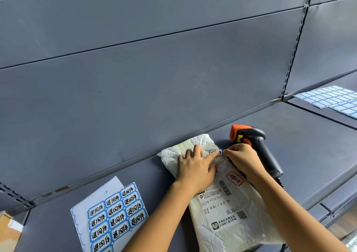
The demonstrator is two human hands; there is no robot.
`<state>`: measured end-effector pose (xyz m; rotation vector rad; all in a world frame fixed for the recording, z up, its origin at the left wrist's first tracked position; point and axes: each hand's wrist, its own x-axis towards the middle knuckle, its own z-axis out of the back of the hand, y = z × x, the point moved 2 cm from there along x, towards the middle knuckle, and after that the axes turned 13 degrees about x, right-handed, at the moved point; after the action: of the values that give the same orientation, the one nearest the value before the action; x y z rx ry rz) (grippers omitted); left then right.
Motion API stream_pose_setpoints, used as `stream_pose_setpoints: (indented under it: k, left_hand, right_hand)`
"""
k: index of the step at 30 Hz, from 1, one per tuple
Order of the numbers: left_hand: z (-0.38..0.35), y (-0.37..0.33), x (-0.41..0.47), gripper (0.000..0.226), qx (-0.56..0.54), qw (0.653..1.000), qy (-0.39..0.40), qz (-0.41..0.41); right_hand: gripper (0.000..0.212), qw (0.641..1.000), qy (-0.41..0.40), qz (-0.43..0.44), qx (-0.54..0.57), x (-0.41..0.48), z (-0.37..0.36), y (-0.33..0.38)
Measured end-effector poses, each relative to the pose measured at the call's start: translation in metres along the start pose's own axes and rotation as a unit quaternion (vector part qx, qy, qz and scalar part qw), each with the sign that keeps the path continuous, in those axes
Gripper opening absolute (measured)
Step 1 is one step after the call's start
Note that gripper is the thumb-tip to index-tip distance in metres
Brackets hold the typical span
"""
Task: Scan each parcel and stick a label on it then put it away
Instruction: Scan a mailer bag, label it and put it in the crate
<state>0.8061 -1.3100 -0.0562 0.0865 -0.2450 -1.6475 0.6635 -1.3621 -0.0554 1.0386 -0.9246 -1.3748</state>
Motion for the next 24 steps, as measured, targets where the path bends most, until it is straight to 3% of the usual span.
stream_pose_setpoints:
  k: [8,11,13,16,20,22,24]
  left_hand:
    - [0.003,-0.002,0.0,0.047,0.017,1.0,0.023,0.012]
    - [0.005,0.0,-0.001,0.046,-0.011,1.0,0.021,0.013]
    - [0.007,0.003,-0.006,0.048,-0.115,0.992,-0.002,0.052]
    - [0.012,0.016,-0.02,0.058,-0.28,0.943,-0.084,0.16]
    - [0.012,0.028,-0.043,0.034,-0.274,0.921,-0.126,0.244]
    - [0.016,0.021,-0.058,0.04,-0.259,0.918,-0.109,0.282]
    - [0.019,0.006,-0.068,0.062,-0.198,0.933,-0.036,0.297]
  right_hand:
    - [0.015,1.0,0.019,-0.023,0.003,-0.004,0.003,0.004]
    - [0.015,0.999,0.029,0.016,0.026,-0.015,0.012,0.013]
    - [0.013,0.997,0.028,0.064,0.045,-0.025,0.022,0.018]
    - [0.015,0.992,-0.01,0.123,0.031,-0.03,0.046,0.022]
    - [0.021,0.99,-0.055,0.127,0.03,-0.033,0.071,0.013]
    - [0.022,0.991,-0.047,0.121,0.023,-0.038,0.072,0.005]
    - [0.018,0.992,-0.023,0.125,0.011,-0.046,0.068,0.001]
